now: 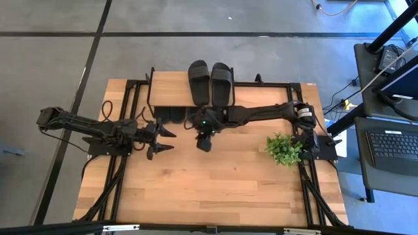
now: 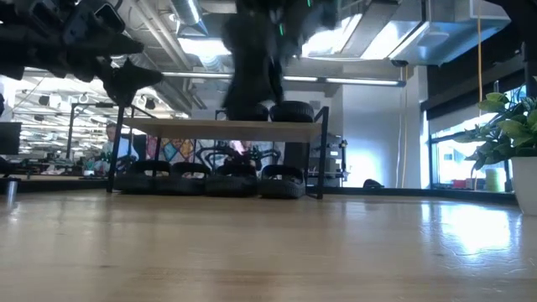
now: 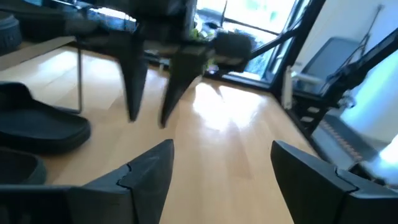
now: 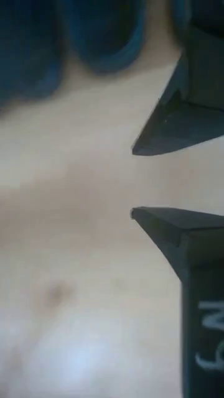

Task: Pick and place slides into the shelf
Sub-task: Return to Home Position

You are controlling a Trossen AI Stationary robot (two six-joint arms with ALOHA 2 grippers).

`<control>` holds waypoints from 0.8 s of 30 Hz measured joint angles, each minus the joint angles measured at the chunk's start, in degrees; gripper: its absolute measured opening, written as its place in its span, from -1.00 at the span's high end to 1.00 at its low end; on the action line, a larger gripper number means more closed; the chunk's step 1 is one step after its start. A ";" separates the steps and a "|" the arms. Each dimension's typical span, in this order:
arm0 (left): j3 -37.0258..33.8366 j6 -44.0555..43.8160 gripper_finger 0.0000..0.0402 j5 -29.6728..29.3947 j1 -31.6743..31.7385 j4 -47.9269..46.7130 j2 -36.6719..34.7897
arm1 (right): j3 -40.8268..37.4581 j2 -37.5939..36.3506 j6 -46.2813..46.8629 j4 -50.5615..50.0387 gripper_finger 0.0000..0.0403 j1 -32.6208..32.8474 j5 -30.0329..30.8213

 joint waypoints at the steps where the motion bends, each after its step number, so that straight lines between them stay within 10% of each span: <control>1: 0.00 -0.88 -0.29 0.36 -0.02 0.39 -0.28 | 2.17 0.00 -0.83 -0.89 0.28 0.55 -0.78; 12: 0.28 -1.98 -0.29 1.31 0.00 0.37 -7.56 | 18.80 -3.25 -10.26 -11.90 0.28 1.63 -1.87; 24: 0.33 1.21 -0.29 -0.65 0.11 -1.23 -16.45 | 6.56 -21.90 -11.61 -10.50 0.28 -6.25 -1.67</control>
